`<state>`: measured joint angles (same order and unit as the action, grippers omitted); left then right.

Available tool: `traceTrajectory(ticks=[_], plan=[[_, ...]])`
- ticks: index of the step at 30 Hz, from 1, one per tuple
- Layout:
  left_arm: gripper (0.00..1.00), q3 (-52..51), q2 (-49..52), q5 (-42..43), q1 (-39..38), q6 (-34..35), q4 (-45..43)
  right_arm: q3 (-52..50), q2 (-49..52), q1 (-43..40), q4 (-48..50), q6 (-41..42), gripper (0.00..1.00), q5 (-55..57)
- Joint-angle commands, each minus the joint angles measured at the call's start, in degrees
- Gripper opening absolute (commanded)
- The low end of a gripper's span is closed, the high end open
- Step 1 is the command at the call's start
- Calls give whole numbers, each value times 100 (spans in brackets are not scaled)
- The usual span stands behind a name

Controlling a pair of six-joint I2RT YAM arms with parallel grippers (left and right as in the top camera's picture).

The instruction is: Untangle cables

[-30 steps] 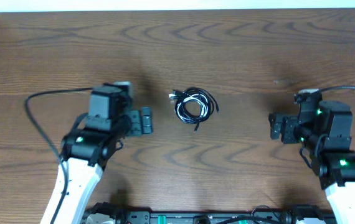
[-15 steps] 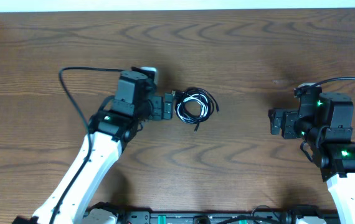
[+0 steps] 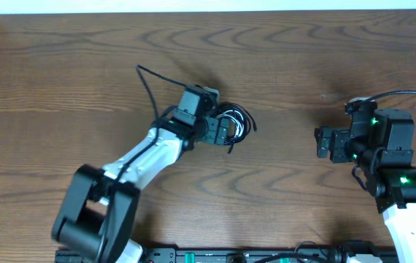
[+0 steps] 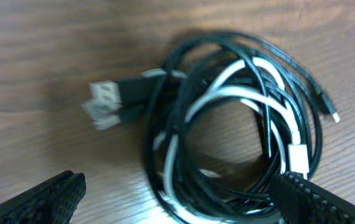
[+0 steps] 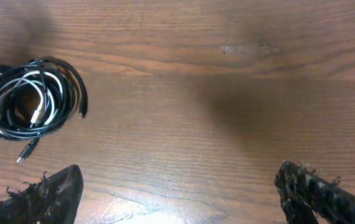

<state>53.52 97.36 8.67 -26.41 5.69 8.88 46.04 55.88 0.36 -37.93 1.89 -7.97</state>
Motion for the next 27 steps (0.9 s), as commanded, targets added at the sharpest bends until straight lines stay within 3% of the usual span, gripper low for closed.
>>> traceTrajectory(ticks=[1,4,8,11,13,15,16,18,19,20,22,27], plan=[[97,131,356,-31,-157,-92,-181,120,-4,50,13,-70,95,-35],[89,131,542,-33,-245,-92,-289,120,-4,50,22,-70,96,-35],[55,129,656,-31,-245,-48,-188,120,-4,50,22,-70,96,-37],[55,103,660,-31,-245,-48,-72,120,-4,50,24,-70,96,-37],[70,98,678,-31,-245,-46,-15,120,-4,50,22,-68,96,-39],[70,98,680,-31,-245,-46,-17,120,-4,50,24,-68,96,-63],[64,98,680,-31,-245,59,7,120,-4,50,24,-70,96,-66],[35,98,678,81,-245,251,57,120,-4,50,28,-68,96,-131],[15,101,651,457,-245,251,55,120,-2,50,37,-68,96,-223],[8,105,573,765,-245,251,55,120,-2,50,61,-70,96,-380],[7,105,337,1088,-245,254,59,120,4,50,122,-74,97,-693],[8,105,-1049,1663,-243,538,46,118,372,52,278,-503,96,-2680]])
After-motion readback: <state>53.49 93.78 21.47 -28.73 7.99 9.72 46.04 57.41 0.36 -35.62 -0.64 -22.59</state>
